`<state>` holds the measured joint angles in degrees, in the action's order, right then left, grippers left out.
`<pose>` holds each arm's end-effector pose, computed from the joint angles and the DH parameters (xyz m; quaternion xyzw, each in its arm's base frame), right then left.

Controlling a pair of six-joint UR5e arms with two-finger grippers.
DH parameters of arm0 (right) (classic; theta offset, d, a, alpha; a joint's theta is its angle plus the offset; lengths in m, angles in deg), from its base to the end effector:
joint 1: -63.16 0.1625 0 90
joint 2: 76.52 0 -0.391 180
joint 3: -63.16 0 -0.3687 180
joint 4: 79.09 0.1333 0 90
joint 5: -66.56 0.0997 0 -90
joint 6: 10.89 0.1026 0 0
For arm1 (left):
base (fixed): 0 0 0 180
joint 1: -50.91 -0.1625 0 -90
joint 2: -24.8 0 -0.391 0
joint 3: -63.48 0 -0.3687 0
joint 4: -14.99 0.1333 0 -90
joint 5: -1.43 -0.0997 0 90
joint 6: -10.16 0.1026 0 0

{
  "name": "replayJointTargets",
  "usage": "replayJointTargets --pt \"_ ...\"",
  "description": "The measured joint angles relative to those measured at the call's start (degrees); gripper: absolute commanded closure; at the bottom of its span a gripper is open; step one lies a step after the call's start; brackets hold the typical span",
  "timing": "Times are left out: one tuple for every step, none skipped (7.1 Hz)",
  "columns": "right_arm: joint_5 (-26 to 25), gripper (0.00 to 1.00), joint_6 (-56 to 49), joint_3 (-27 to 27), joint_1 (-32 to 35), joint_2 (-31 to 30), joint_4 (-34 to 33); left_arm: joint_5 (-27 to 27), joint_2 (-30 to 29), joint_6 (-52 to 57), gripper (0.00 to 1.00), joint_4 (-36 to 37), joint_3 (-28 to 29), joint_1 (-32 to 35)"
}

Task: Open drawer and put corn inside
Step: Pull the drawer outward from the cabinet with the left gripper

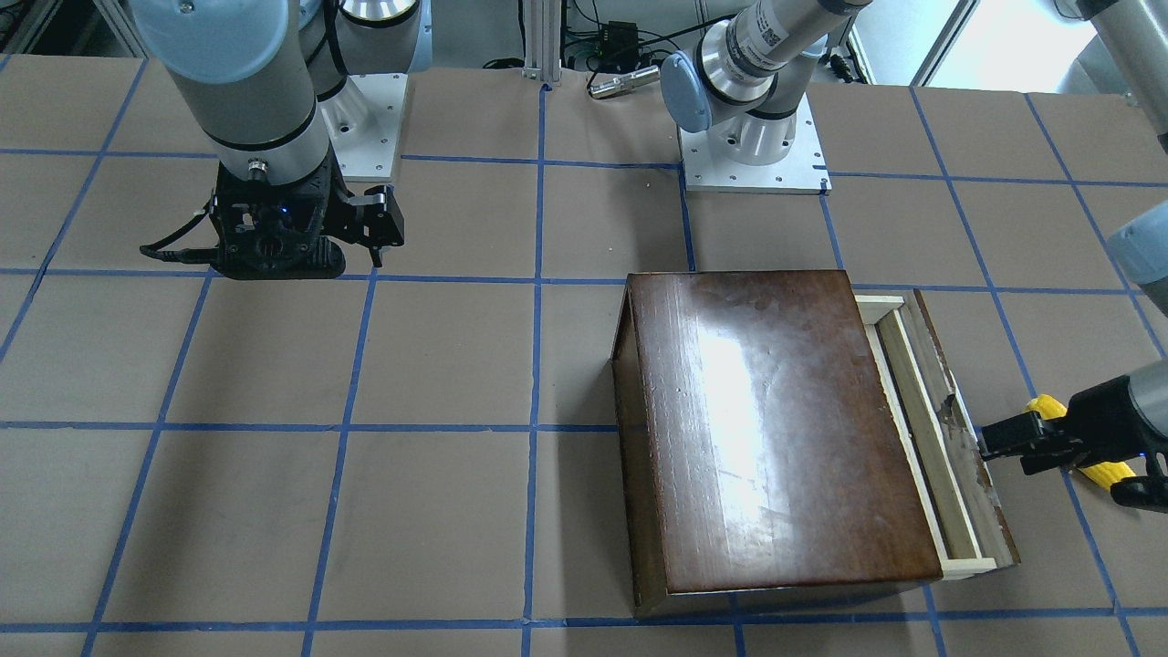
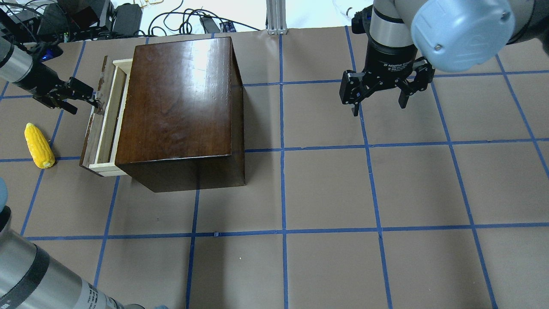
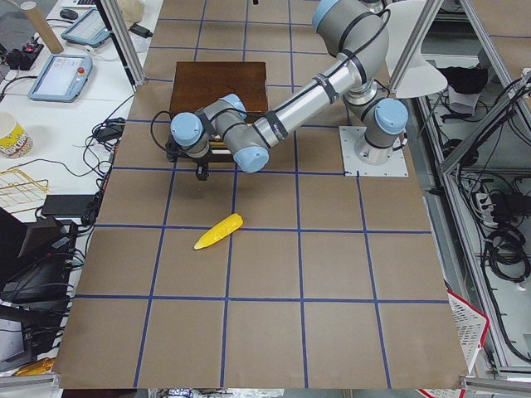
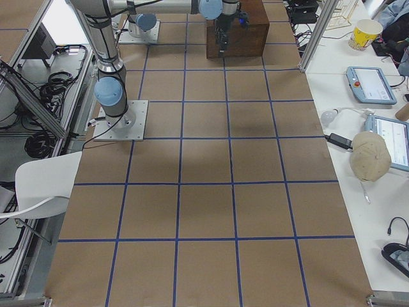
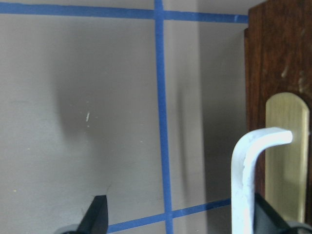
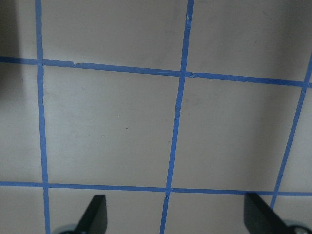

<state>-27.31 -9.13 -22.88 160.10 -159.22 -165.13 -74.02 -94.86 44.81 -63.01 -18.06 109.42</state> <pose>0.1863 -0.4847 0.4146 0.0472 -0.9963 -0.0609 0.0384 0.1881 -0.6116 0.2550 -0.0171 -0.9887 0.0022 0.1492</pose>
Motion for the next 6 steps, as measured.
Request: replayJointTargets --pt "0.0 0.00 0.0 0.0 0.0 0.0 0.0 -0.7 -0.3 0.7 0.00 0.0 0.4 -0.2" --pt "0.0 0.00 0.0 0.0 0.0 0.0 0.0 -1.2 -0.5 1.5 0.00 0.0 0.7 -0.7" --pt "0.0 0.00 0.0 0.0 0.0 0.0 0.0 -1.4 -0.6 2.1 0.00 0.0 0.9 -1.2" --pt "0.0 0.00 0.0 0.0 0.0 0.0 0.0 -1.5 -0.7 2.4 0.00 0.0 1.4 -1.5" --pt "0.0 0.00 0.0 0.0 0.0 0.0 0.0 -1.5 -0.9 2.5 0.00 0.0 1.8 -1.7" --pt "0.0 0.00 0.0 0.0 0.0 0.0 0.0 -1.9 -0.9 2.7 0.00 0.0 2.0 -1.7"
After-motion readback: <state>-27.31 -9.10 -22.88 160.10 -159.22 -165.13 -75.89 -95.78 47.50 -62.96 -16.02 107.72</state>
